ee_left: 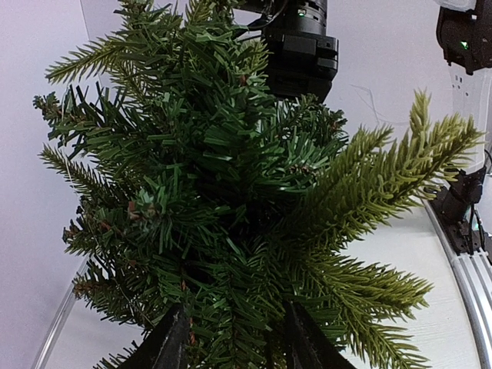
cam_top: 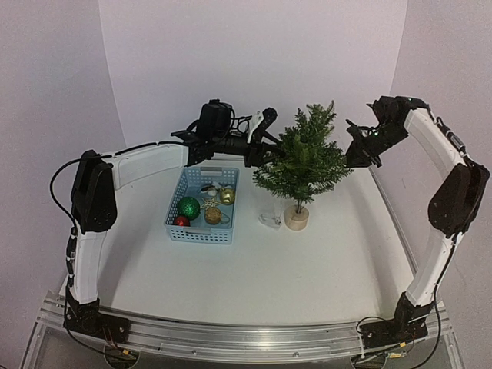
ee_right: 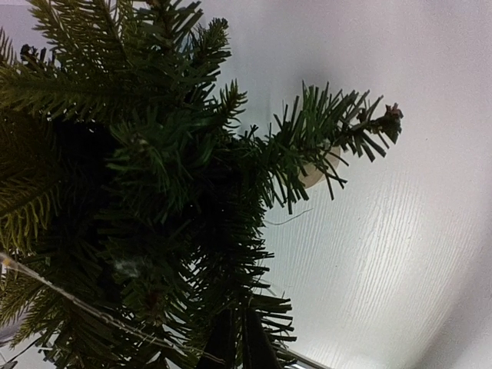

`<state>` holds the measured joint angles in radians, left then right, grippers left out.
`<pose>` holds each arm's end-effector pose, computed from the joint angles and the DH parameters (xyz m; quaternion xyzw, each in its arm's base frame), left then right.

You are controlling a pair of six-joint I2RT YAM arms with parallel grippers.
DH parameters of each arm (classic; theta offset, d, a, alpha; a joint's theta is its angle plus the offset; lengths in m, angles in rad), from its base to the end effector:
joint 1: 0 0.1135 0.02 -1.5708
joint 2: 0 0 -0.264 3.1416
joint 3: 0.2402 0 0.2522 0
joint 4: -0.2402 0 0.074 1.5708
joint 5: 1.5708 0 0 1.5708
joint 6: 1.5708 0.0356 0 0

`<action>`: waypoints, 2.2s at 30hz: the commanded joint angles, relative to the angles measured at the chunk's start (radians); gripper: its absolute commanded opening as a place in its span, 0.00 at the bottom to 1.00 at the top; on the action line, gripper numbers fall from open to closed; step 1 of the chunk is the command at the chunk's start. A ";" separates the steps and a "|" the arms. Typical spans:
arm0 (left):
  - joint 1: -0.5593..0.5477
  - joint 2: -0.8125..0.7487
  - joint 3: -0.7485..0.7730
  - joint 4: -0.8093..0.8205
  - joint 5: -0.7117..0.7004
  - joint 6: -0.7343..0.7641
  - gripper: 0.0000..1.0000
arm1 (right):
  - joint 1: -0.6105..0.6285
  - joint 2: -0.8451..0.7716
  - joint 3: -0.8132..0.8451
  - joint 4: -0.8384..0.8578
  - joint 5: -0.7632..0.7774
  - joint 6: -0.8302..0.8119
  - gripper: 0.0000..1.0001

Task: Decorate the small christmas tree

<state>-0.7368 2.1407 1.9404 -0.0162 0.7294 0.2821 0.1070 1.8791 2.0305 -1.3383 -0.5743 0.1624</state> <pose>0.3637 -0.3620 0.3242 0.5502 0.5267 -0.4028 0.5076 0.3679 0.0590 0.3650 -0.0279 0.9426 0.3001 0.1440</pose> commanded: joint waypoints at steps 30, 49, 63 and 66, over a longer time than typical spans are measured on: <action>0.034 -0.062 0.141 -0.137 0.028 0.038 0.54 | -0.004 -0.196 0.117 0.081 0.347 0.054 0.78; 0.165 -0.172 0.219 -0.348 0.150 0.049 0.74 | -0.003 -0.318 -0.001 0.259 0.333 0.083 0.83; 0.365 -0.194 0.002 -0.792 -0.126 0.531 0.89 | -0.003 -0.398 -0.140 0.385 0.278 0.106 0.84; 0.365 -0.174 -0.057 -0.672 -0.125 0.410 0.84 | -0.003 -0.398 -0.172 0.408 0.256 0.124 0.84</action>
<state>-0.3580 1.9382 1.9498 -0.7157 0.6930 0.7084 0.1070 1.4952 1.8932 -0.9899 -0.2711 0.2542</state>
